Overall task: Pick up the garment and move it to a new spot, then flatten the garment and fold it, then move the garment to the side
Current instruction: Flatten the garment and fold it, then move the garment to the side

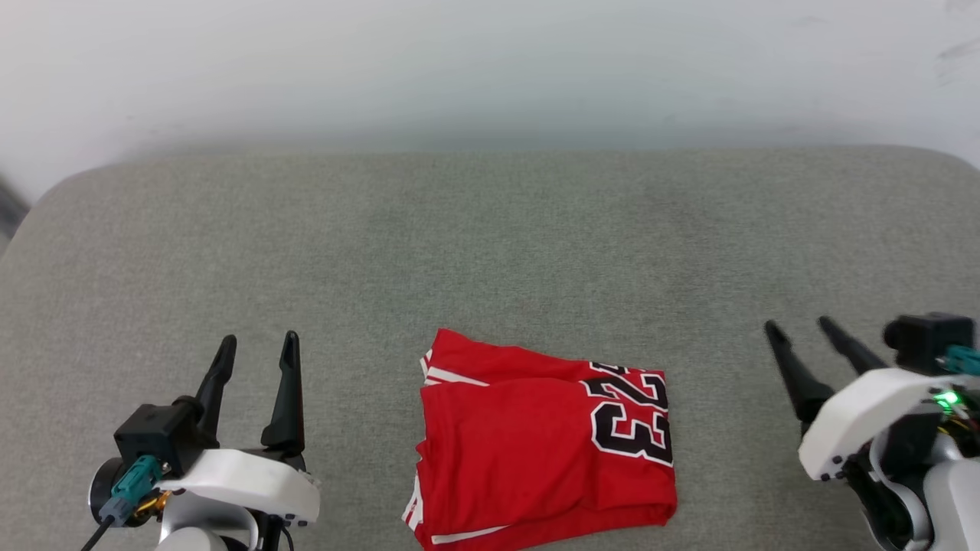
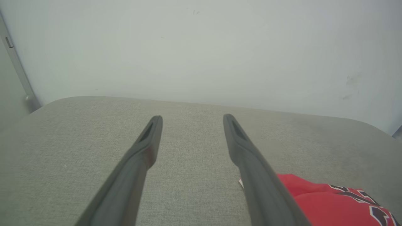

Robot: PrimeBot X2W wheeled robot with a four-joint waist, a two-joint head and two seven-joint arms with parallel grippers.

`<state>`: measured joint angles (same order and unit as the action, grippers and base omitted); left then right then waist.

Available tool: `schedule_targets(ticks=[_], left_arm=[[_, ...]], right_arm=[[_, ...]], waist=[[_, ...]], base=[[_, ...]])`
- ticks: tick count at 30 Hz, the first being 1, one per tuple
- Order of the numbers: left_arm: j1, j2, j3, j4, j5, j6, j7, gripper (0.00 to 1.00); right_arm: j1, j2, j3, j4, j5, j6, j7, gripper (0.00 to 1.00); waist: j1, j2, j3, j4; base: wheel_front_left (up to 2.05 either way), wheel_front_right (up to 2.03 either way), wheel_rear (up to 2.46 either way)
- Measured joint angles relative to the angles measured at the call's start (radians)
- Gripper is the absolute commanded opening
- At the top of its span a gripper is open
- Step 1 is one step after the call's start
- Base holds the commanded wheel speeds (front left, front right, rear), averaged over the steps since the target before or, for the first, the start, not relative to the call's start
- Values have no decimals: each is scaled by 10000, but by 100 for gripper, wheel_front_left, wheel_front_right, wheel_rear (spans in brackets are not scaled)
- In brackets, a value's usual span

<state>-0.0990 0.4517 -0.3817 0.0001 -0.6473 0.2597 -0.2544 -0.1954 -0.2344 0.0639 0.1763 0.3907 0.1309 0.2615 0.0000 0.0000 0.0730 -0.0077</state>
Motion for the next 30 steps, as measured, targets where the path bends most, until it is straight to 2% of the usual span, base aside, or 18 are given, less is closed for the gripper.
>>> schedule_targets(ticks=[6, 11, 21, 30], left_arm=[[309, -19, 61, 140, -29, 29, -31, 100], [800, -29, 307, 339, 35, 44, -56, 100], [1152, -257, 535, 470, 357, -130, -58, 100], [1152, -472, 813, 573, 537, -314, -59, 100]], right_arm=[[907, 796, -1239, -1323, -1289, 0, -1779, 100], [1970, 1208, -1208, -2297, -1739, 0, -2525, 100], [2741, 1553, -1126, -3308, -2094, 0, -2102, 100], [2801, 1699, -1220, -3413, -2067, 0, -1691, 100]], waist=[[0, 0, -386, -257], [-1, 0, -807, -345], [-1, 0, -992, -333], [0, 0, -986, -355]], base=[[0, 0, 0], [0, 0, 0], [0, 0, 0], [0, 0, 0]])
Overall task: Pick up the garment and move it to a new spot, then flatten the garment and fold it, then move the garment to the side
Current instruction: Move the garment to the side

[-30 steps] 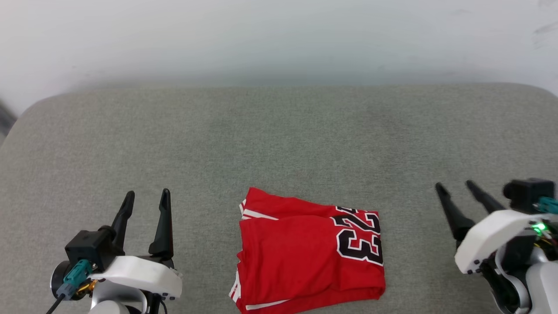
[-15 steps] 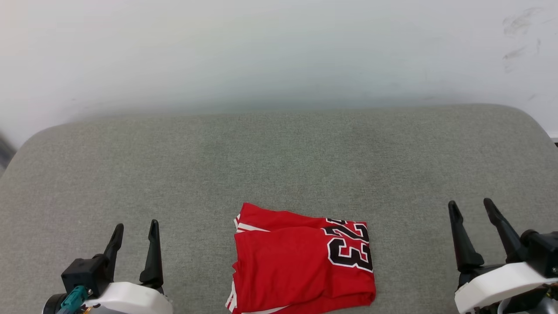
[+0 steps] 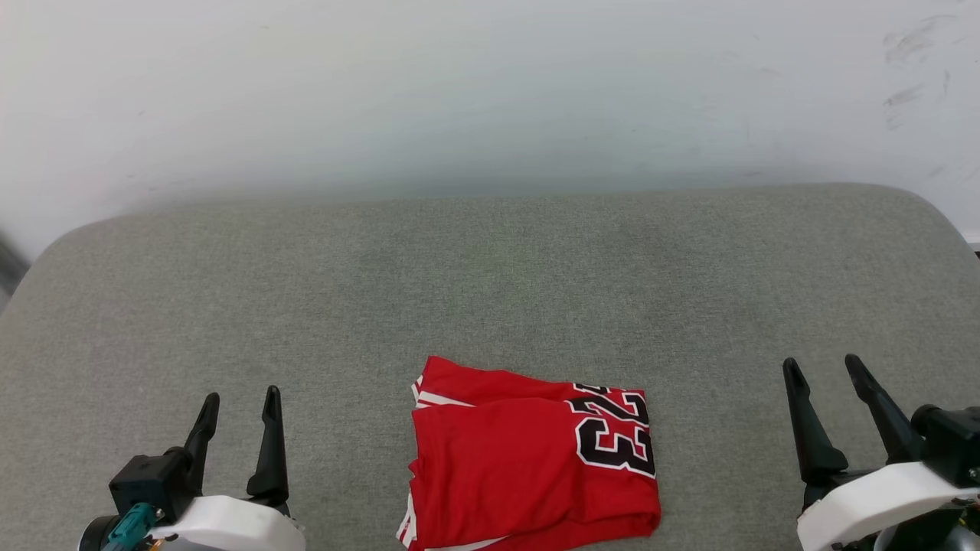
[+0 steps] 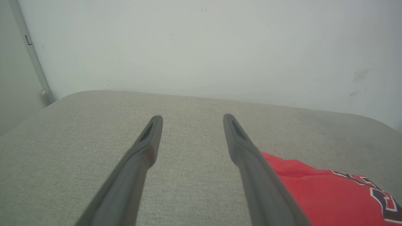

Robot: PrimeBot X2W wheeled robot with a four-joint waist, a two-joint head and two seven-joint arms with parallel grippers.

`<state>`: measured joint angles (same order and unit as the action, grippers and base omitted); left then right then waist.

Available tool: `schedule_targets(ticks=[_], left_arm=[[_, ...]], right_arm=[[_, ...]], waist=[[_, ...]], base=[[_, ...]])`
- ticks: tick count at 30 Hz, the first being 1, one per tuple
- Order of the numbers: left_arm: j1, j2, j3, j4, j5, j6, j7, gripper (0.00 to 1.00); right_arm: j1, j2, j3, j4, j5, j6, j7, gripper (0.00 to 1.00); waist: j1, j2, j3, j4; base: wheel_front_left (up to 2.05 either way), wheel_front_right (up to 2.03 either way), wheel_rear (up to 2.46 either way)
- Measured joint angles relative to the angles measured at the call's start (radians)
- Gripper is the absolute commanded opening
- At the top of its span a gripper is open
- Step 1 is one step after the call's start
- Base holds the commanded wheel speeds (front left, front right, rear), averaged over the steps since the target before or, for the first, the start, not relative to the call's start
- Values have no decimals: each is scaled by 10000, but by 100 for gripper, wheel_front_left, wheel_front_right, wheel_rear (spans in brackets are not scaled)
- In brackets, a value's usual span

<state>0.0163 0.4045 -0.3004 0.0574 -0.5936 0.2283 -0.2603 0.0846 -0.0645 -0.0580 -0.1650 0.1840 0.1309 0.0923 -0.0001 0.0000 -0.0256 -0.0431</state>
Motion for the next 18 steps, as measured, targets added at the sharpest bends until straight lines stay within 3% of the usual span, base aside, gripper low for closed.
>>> schedule_targets(ticks=[5, 12, 18], left_arm=[[-13, -138, 167, 0, 88, -86, 0, 100], [-140, -462, 336, -109, 330, -238, -15, 100], [-338, -771, 470, -148, 476, -439, -27, 100]], right_arm=[[34, -25, -295, 399, 564, 0, 708, 100], [-46, -974, -1191, 2088, 2926, 0, 2861, 100], [-550, -1396, -989, 3507, 4761, 0, 4738, 100]], waist=[[0, 0, 41, 108], [0, 0, 168, 561], [1, 0, 594, 1065]], base=[[0, 0, 0], [0, 0, 0], [0, 0, 0]])
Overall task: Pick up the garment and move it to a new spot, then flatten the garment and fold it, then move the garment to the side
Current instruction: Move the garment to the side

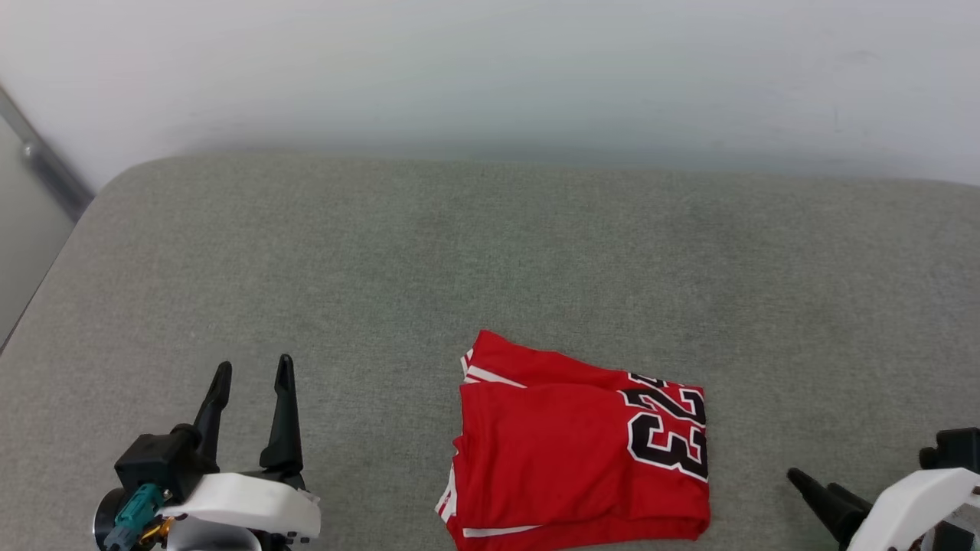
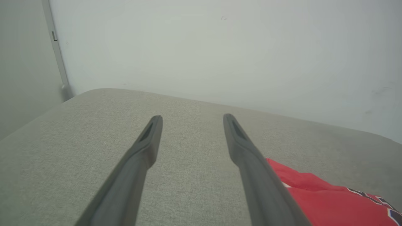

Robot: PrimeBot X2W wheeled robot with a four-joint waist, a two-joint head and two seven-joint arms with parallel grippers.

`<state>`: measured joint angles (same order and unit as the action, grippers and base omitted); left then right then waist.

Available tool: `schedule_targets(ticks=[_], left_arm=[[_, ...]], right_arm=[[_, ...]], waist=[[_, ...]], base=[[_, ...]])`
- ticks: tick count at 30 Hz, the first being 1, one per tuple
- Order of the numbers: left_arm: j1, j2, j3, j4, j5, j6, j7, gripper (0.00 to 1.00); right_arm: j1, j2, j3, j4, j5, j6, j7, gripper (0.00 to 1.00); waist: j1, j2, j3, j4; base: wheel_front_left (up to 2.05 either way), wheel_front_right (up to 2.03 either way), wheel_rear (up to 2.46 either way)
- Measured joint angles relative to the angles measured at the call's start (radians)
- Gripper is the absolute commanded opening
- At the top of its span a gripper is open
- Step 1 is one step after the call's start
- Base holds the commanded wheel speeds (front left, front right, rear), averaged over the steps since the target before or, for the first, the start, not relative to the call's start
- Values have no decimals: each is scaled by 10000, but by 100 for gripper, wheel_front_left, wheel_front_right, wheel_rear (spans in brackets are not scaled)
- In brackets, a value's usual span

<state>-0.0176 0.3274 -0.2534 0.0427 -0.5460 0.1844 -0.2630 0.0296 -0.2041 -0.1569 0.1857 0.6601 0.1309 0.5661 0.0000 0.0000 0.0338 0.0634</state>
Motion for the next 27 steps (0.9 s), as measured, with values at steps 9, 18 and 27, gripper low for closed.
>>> schedule_targets(ticks=[9, 18, 27], left_arm=[[-424, -270, 357, 230, 276, -366, 0, 100], [-709, -462, 554, 393, 569, -629, 0, 100], [-361, -476, 686, 579, 683, -738, 0, 100]], right_arm=[[-1090, 702, 932, 1147, 2696, 2, 798, 100], [-1531, 627, 1914, 1496, 4332, 0, 702, 0], [-1788, -763, 3538, 982, 2610, 0, -389, 0]], waist=[[0, 0, 935, 582], [1, 0, 1217, 726], [0, 0, 564, 307]], base=[[0, 0, 0], [0, 0, 0], [0, 0, 0]])
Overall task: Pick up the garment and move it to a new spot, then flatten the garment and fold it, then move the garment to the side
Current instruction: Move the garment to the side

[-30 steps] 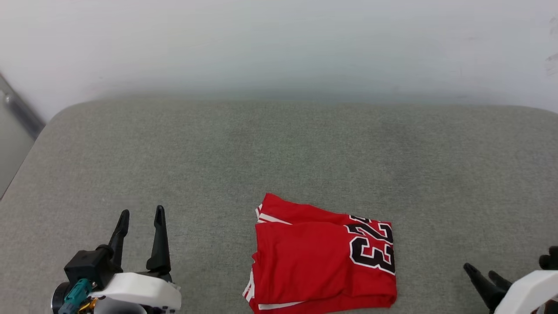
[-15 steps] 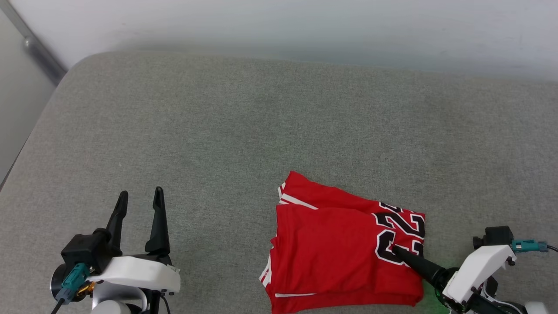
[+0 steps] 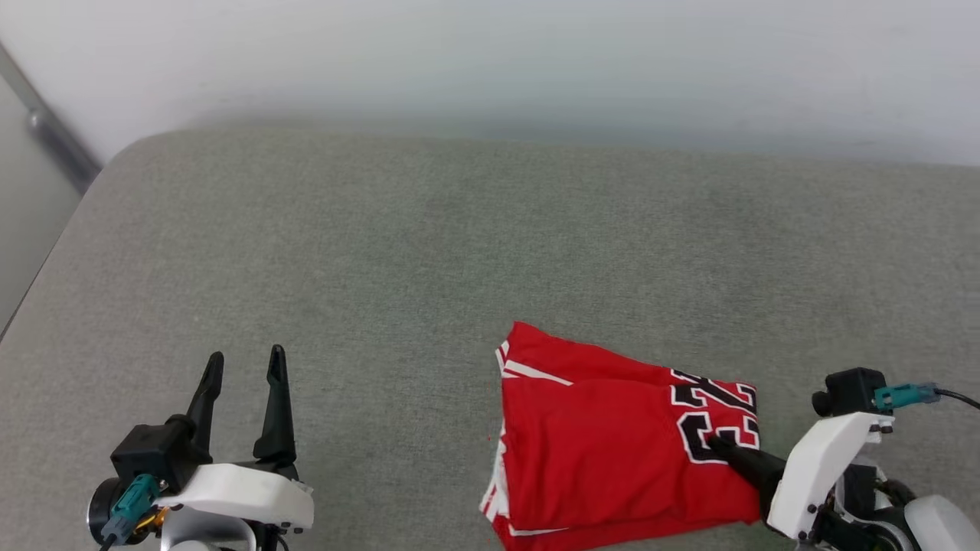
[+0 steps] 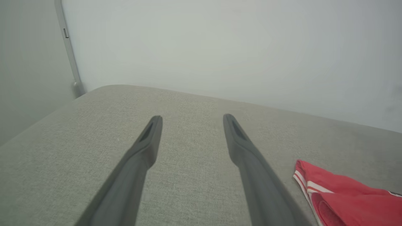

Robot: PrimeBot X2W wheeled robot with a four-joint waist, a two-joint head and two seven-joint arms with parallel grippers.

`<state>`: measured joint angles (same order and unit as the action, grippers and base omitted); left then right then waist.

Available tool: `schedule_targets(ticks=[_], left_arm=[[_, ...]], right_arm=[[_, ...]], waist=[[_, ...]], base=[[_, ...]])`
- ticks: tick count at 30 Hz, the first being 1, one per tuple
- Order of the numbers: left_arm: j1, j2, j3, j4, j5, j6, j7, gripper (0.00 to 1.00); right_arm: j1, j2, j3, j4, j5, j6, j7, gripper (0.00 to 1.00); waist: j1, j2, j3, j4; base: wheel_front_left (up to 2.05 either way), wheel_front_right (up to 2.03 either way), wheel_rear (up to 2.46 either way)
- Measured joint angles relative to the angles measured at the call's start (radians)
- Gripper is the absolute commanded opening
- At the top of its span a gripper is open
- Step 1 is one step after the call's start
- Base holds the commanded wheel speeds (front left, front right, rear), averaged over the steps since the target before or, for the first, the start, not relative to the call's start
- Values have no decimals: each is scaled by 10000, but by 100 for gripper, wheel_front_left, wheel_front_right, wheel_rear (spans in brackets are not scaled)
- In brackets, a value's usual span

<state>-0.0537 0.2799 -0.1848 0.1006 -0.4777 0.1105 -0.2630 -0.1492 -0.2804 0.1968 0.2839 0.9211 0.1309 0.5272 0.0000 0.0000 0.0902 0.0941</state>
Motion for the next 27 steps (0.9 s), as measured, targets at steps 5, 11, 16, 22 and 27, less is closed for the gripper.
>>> schedule_targets(ticks=[5, 11, 16, 22, 27], left_arm=[[109, -6, 0, -48, 71, -73, 0, 100], [155, -15, -113, -213, 251, -148, 0, 100], [26, -4, -134, -458, 376, -180, 0, 100], [-750, 201, -322, -1045, 631, -291, 176, 100], [-1498, 587, -339, -1603, 903, -328, 518, 100]], right_arm=[[-345, -516, 431, 420, -1877, 0, -12, 0], [-842, -713, 339, 1055, -3473, 2, 84, 0], [-1592, -660, 213, 1620, -4289, 4, -523, 0], [-3021, -959, -265, 2518, -5451, 4, -2125, 0], [-4221, -951, -1315, 3348, -5820, 4, -3524, 0]], waist=[[0, 0, -264, -653], [0, 0, -293, -1713], [0, 0, -57, -2720], [0, 0, 805, -3787], [1, 0, 1949, -4390]], base=[[0, 0, 0], [0, 0, 0], [0, 0, 0], [0, 0, 0], [0, 0, 0]])
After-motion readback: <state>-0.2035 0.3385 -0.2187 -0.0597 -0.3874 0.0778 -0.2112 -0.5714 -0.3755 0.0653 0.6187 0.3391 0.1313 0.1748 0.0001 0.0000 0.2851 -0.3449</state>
